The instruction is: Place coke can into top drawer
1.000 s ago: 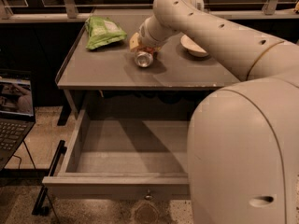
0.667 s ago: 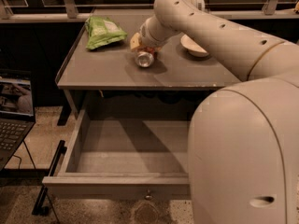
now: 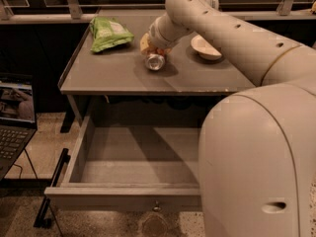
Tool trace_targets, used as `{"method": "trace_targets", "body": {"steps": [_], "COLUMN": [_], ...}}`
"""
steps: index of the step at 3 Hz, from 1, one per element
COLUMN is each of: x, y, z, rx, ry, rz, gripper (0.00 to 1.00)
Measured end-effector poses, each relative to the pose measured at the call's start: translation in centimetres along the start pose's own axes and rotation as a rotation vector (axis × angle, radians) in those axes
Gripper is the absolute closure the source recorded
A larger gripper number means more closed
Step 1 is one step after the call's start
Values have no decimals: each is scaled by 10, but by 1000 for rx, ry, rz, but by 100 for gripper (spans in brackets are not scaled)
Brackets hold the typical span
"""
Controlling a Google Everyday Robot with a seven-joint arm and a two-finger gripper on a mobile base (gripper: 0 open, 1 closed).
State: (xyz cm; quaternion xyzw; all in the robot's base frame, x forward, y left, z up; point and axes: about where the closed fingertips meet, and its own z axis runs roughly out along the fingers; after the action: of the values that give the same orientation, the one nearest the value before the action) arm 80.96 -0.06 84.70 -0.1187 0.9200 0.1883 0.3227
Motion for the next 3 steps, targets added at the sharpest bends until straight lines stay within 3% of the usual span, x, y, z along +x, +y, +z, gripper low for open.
{"method": "trace_targets", "body": {"steps": [1, 2, 3], "x": [-2, 3, 9], "y": [1, -5, -14], "z": [-2, -9, -19], "rx": [0, -75, -189], "ry": [0, -6, 1], "rz": [0, -7, 12], "gripper": [100, 100, 100]}}
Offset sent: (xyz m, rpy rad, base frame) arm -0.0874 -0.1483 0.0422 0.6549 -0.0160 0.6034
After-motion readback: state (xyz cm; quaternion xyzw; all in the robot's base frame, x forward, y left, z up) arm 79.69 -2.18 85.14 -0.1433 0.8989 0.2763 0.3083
